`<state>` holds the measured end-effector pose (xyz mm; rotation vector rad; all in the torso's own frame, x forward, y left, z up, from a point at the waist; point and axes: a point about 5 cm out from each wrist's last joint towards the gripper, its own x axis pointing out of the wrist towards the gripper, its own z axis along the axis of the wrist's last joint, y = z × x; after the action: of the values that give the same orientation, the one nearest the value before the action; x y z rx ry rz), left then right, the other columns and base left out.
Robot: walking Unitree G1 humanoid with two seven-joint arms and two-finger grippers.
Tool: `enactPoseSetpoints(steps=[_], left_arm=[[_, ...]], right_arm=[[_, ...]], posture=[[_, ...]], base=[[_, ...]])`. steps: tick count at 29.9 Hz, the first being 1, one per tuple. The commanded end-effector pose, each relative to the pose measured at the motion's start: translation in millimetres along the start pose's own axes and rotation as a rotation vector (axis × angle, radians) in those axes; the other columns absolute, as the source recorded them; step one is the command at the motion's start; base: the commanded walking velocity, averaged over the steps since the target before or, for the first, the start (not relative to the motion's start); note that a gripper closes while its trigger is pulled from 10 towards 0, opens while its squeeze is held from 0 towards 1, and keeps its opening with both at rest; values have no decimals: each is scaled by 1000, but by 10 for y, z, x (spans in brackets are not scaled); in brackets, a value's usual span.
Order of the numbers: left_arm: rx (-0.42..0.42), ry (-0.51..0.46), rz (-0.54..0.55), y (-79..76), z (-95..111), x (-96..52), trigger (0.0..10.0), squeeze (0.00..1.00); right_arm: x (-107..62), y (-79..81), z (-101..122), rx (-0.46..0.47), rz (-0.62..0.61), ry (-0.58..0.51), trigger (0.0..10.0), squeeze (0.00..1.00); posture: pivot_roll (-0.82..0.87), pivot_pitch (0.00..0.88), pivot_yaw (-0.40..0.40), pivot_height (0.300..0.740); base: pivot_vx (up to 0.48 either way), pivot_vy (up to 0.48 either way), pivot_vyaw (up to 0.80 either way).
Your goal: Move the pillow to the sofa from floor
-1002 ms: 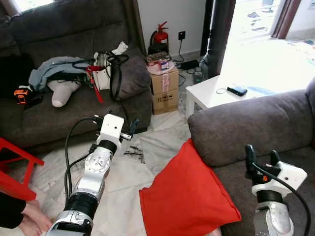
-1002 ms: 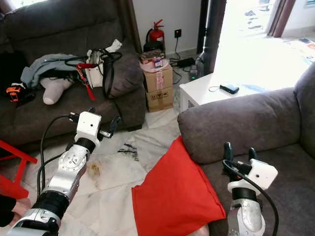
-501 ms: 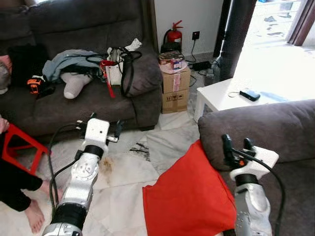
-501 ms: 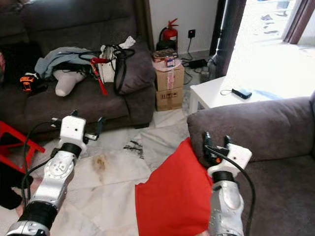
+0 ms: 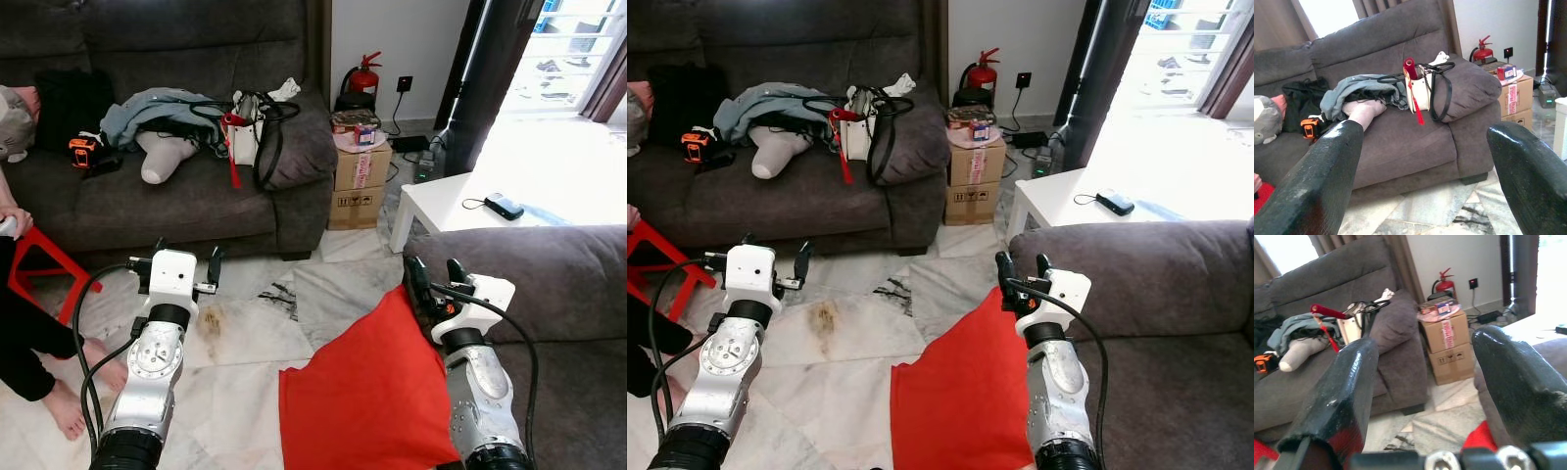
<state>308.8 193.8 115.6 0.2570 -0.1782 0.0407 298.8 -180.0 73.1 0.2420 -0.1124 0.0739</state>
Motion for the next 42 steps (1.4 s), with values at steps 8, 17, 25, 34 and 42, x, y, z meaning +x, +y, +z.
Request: enactPoseSetpoints(steps=[8, 17, 25, 34, 42], left_arm=[[-22, -10, -87, -180, 70, 124, 10000, 0], [-39, -25, -156, -358, 125, 205, 10000, 0], [-76, 32, -82, -254, -31, 57, 10000, 0], [-105, 12, -59, -192, -14, -77, 10000, 0], [-117, 1, -55, -202, 28, -77, 10000, 0]], right_arm=[[-125, -166, 17, -29, -77, -24, 10000, 0], [-232, -243, 16, -36, -128, -39, 10000, 0], [-198, -158, -39, -23, -86, -7, 10000, 0], [-121, -44, -34, -22, 13, 9, 10000, 0], [-50, 49, 38, -11, 91, -10, 10000, 0]], posture=[[-73, 57, 62, 740], [-105, 59, 85, 740], [-78, 69, 60, 740], [-51, 78, 32, 740], [-49, 69, 33, 740]], base=[[0, 0, 0], [0, 0, 0], [0, 0, 0], [0, 0, 0], [0, 0, 0]])
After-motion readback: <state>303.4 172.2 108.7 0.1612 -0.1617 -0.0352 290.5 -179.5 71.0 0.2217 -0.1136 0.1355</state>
